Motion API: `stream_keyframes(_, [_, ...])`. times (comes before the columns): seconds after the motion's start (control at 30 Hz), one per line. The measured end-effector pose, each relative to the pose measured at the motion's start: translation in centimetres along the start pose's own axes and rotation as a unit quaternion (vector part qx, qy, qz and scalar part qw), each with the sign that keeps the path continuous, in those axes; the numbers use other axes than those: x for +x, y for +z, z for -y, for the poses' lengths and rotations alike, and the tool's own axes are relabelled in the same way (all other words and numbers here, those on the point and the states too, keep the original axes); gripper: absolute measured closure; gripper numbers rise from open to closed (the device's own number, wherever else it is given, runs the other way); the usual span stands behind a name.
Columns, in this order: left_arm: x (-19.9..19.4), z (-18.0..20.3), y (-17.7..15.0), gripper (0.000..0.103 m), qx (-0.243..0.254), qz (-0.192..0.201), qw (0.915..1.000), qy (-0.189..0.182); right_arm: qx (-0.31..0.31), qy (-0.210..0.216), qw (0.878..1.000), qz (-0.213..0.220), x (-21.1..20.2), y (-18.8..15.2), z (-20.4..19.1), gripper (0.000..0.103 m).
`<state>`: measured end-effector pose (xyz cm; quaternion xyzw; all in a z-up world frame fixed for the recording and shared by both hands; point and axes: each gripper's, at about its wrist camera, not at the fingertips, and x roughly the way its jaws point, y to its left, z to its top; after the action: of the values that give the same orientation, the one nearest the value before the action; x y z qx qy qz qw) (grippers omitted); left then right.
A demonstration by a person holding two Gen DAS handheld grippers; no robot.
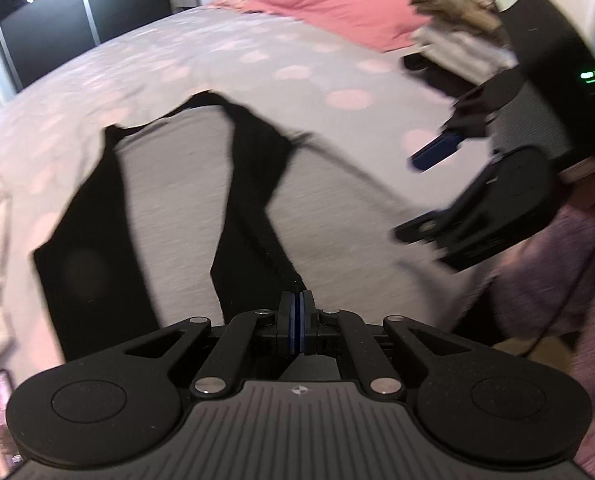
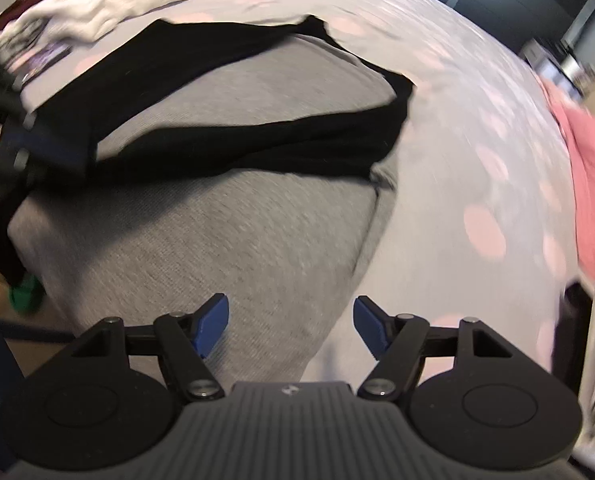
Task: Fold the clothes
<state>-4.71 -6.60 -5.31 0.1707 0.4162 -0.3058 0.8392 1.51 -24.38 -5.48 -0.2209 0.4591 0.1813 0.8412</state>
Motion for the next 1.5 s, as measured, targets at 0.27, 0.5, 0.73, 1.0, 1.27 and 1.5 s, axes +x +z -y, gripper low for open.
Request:
stream_keyframes(0.27, [1.3,2.7,0.0,0.102,0.032,-0.014,0.9989,-0.033,0.225,0.036,0.974,0.013,-0.9,-1.8,2.5,0.031])
stream_keyframes(0.5, [1.4,2.9,-0.7,0.101,0.037,-0.023,0.9986,-0.029,0.282,0.045,0.958,0.014,-1.1,-3.3,1.7,0.031])
stream_keyframes(0.73, [0.7,-0.5,-2.3,0.087,-0.025,-0.030,0.9992,0.014,0.331,0.057,0.942,0.020,-1.4,-4.9,0.8,0.031])
stream_keyframes(1.0, [1.8,-1.1,-3.5,0.057,0.005,-0.029,0.9986,0.043,0.331,0.117,0.936,0.020,-1.3,-5.0,-0.6,0.041])
stream_keyframes(1.27, [4.6,1.9,-4.8,0.069,0.116,-0.061,0.9896,0.058,0.301,0.144,0.943,0.008,-0.4,-3.9,-2.2,0.046])
stream_keyframes(1.5, [4.2,1.0,-4.0,0.101,0.064,-0.075,0.9949,0.022,0.298,0.147,0.943,0.002,0.0,-4.0,-2.3,0.046])
